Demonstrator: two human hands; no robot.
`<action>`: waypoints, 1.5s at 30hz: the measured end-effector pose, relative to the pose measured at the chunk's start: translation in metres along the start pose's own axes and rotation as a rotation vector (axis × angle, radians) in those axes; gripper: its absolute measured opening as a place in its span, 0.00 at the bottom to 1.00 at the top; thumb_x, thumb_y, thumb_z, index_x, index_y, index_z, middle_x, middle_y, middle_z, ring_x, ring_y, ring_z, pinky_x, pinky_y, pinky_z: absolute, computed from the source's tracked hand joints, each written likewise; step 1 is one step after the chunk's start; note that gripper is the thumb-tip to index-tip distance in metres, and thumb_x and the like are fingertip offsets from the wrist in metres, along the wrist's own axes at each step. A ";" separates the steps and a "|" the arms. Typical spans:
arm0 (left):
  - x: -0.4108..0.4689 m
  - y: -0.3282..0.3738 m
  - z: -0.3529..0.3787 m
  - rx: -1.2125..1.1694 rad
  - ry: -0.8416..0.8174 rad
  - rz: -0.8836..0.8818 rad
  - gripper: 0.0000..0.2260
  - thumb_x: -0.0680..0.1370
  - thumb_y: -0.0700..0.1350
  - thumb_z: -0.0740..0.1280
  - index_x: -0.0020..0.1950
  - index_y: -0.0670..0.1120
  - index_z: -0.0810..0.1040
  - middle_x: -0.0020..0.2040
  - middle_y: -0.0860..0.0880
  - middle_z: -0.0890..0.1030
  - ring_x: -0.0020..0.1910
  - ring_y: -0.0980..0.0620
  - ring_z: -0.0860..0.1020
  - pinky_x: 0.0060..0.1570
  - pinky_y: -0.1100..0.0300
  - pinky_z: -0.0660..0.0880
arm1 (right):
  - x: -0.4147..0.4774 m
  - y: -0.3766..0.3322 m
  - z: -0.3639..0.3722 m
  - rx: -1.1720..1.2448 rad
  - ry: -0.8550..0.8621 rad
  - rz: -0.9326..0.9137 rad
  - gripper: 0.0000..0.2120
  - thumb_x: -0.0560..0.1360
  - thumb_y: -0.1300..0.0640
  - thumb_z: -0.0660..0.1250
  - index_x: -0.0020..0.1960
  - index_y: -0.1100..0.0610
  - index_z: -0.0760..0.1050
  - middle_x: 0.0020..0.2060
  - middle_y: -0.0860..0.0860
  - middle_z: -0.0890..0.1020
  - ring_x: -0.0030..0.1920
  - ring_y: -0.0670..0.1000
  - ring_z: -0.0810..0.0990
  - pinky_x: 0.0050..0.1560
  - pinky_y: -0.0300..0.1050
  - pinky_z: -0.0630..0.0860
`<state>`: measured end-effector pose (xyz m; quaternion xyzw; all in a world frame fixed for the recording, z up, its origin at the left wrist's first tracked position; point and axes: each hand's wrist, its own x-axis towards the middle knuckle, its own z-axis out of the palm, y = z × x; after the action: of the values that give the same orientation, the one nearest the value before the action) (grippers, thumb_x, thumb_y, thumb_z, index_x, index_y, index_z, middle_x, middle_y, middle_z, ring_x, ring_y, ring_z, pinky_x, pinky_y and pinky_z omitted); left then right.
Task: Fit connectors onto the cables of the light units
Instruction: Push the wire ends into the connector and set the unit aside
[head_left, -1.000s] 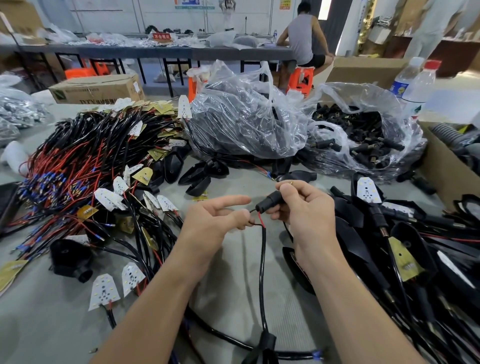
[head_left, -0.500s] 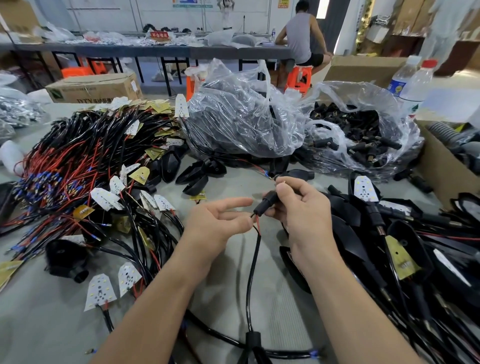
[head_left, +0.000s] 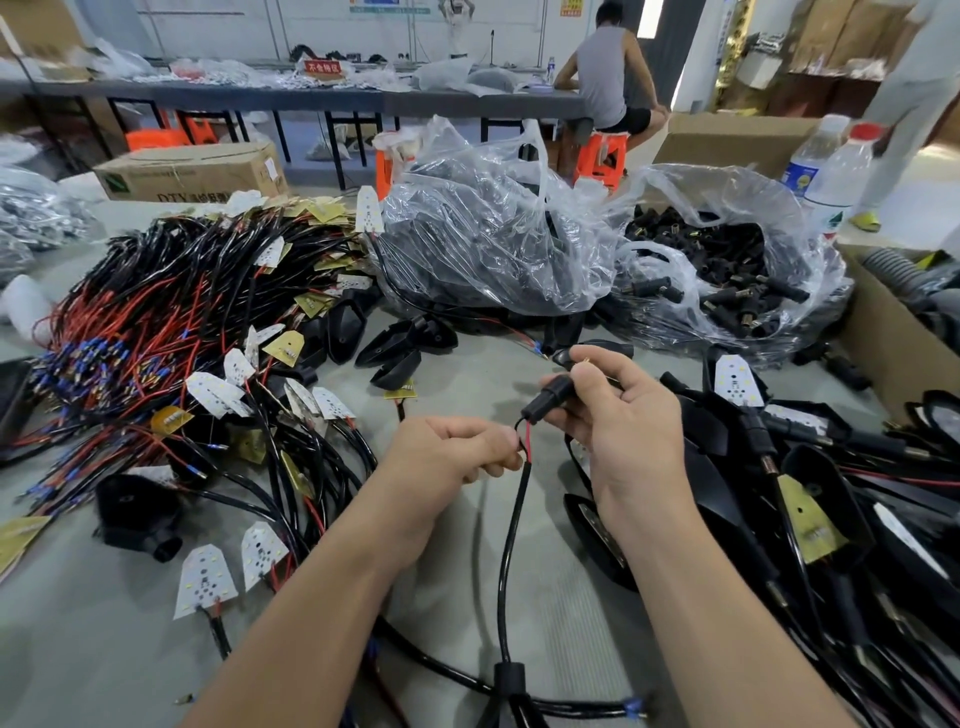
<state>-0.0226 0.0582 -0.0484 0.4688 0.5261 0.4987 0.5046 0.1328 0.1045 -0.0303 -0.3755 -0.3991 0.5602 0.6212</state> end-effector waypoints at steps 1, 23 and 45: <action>0.000 0.000 0.000 -0.016 -0.008 -0.006 0.07 0.69 0.49 0.75 0.37 0.46 0.88 0.36 0.48 0.85 0.34 0.57 0.76 0.41 0.64 0.70 | 0.000 0.000 0.000 0.000 -0.001 -0.007 0.06 0.82 0.66 0.64 0.55 0.60 0.79 0.35 0.55 0.86 0.38 0.51 0.86 0.38 0.41 0.82; -0.009 0.002 0.001 0.358 0.134 0.264 0.04 0.67 0.53 0.74 0.36 0.55 0.87 0.25 0.52 0.70 0.27 0.54 0.65 0.30 0.60 0.63 | -0.008 0.004 0.008 -0.039 0.018 0.049 0.05 0.80 0.66 0.67 0.52 0.61 0.81 0.32 0.53 0.85 0.37 0.53 0.85 0.37 0.41 0.81; -0.009 0.009 0.000 0.004 -0.024 0.023 0.17 0.72 0.55 0.71 0.58 0.52 0.85 0.49 0.47 0.88 0.49 0.49 0.84 0.54 0.57 0.77 | -0.003 -0.015 -0.006 -0.082 -0.126 0.146 0.06 0.80 0.65 0.68 0.44 0.60 0.79 0.34 0.56 0.85 0.33 0.50 0.84 0.35 0.39 0.80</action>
<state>-0.0222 0.0494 -0.0389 0.4817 0.5156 0.4980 0.5041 0.1435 0.0999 -0.0196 -0.3926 -0.4317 0.6098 0.5364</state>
